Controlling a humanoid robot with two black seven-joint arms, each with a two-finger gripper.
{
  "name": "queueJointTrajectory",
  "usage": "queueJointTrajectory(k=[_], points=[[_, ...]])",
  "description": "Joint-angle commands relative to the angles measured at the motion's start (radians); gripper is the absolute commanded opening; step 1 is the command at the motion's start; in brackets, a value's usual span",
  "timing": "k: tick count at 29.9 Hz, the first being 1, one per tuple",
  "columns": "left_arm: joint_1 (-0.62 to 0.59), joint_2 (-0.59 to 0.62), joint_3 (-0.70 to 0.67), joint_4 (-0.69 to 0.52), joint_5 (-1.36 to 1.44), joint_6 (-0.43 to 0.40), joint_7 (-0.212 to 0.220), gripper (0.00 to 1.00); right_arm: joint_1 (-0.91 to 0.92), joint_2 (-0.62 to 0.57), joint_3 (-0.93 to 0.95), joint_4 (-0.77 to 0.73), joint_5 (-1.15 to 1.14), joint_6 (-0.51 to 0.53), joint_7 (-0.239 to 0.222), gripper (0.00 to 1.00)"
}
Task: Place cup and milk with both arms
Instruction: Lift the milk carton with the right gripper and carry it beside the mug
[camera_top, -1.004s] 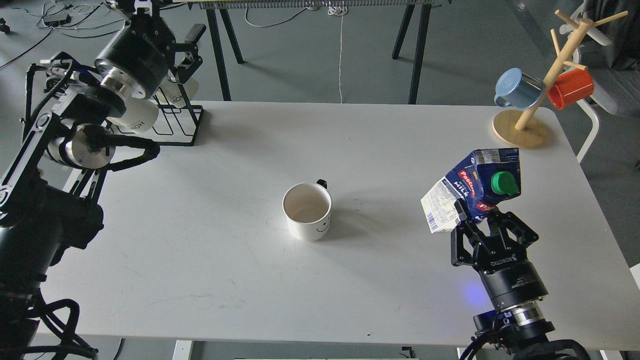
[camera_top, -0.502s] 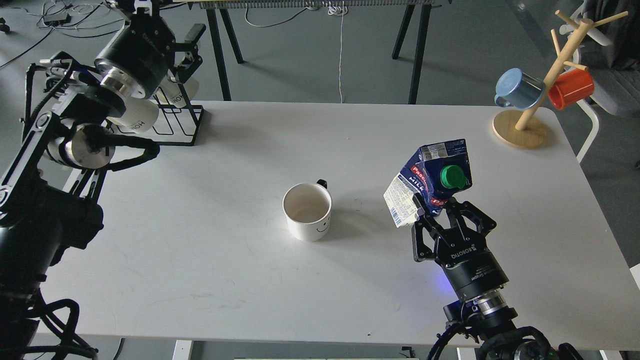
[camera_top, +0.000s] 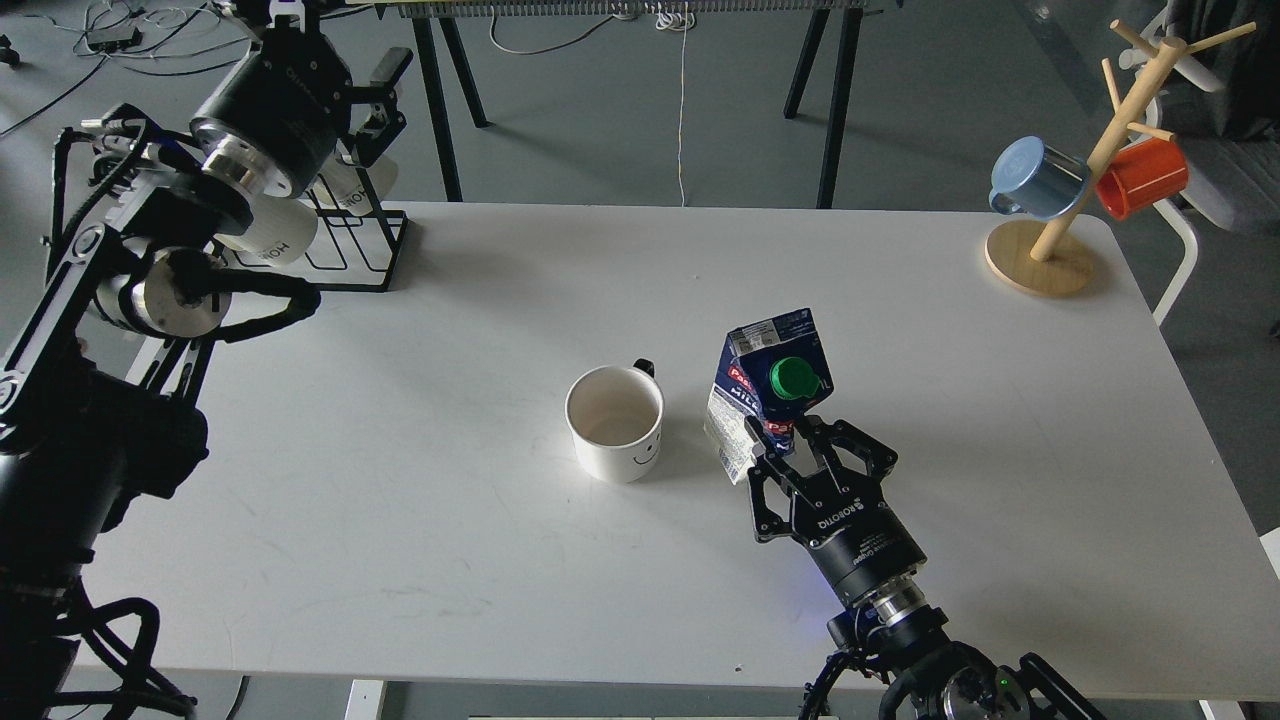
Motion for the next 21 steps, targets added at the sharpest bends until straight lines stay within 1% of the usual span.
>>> queueJointTrajectory(k=[1,4,9,14,19,21], points=[[0.0,0.0,0.0,0.0,0.0,0.0,0.0,0.99,0.026,0.0,-0.029,-0.021,-0.003,0.0,0.021,0.37],[0.0,0.0,0.0,0.001,0.0,0.0,-0.001,0.99,0.043,0.0,-0.046,-0.047,-0.003,0.0,0.03,0.37],[0.0,-0.002,0.0,0.003,0.0,0.0,-0.001,0.99,0.09,0.0,-0.11,-0.087,-0.003,0.0,0.081,0.37],[0.0,-0.002,0.0,0.003,0.0,0.0,0.0,0.99,0.104,0.0,-0.138,-0.097,-0.003,0.0,0.094,0.37],[0.0,-0.002,0.0,0.003,0.0,0.0,0.0,0.99,0.113,0.0,-0.145,-0.103,-0.003,0.0,0.094,0.37],[0.0,0.0,0.0,0.003,0.0,0.0,0.0,0.99,0.115,0.0,-0.147,-0.106,-0.003,0.0,0.094,0.39]])
